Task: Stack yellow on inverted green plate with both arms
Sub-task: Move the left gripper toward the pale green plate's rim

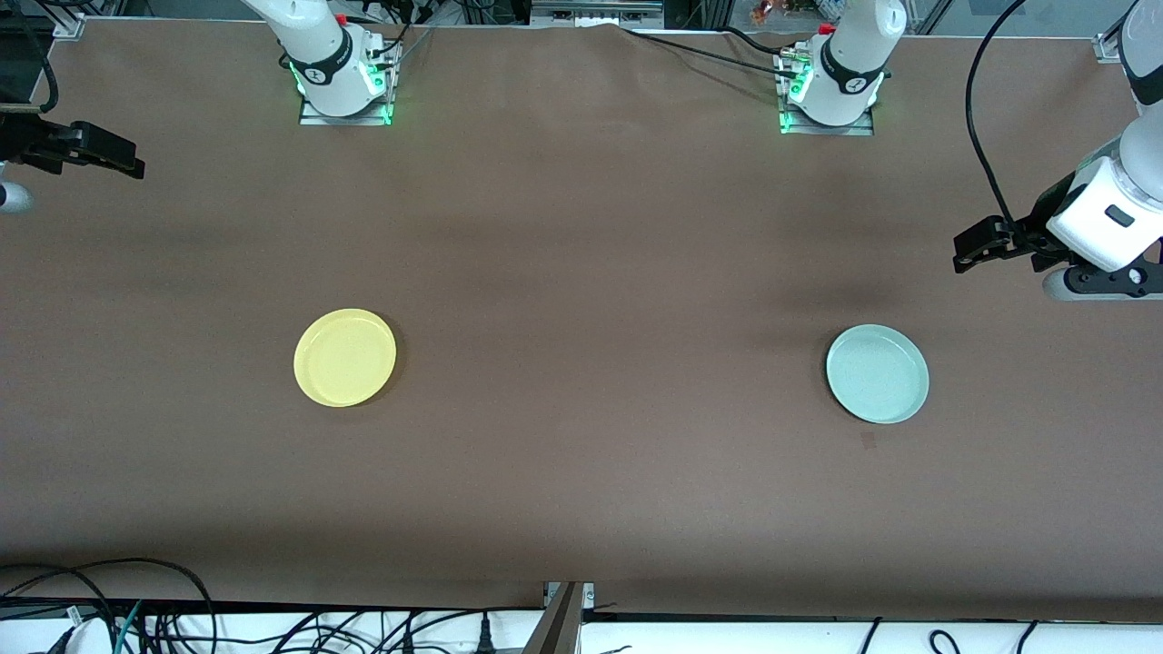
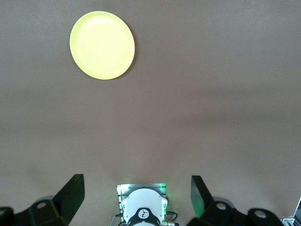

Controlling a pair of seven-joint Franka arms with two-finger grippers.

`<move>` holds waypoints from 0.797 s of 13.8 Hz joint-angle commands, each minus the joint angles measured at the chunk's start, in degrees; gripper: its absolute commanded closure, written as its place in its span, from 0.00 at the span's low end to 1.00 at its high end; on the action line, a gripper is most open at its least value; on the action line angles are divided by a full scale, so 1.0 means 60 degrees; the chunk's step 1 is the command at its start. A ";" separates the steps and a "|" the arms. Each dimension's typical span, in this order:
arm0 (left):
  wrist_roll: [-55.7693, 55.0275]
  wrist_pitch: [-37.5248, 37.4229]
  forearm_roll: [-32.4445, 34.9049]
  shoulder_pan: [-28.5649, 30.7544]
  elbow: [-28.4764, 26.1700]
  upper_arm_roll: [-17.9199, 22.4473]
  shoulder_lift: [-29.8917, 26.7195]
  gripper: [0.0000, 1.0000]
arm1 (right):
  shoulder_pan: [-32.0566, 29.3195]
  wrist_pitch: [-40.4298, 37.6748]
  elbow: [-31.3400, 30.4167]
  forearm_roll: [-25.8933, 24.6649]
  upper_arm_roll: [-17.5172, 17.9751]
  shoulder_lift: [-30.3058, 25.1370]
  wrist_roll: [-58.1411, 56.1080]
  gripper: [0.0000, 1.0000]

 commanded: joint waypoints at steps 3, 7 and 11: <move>0.0225 -0.0233 -0.0109 -0.0008 0.0337 0.0021 0.0124 0.00 | -0.0099 -0.0019 0.0044 0.0163 0.0076 -0.0017 0.0153 0.00; 0.0211 -0.0233 -0.0124 0.0022 0.0337 0.0021 0.0124 0.00 | -0.0099 -0.0004 0.0044 0.0163 0.0076 -0.0017 0.0153 0.00; 0.0211 -0.0233 -0.0109 0.0036 0.0337 0.0021 0.0124 0.00 | -0.0099 -0.0019 0.0044 0.0163 0.0076 -0.0017 0.0153 0.00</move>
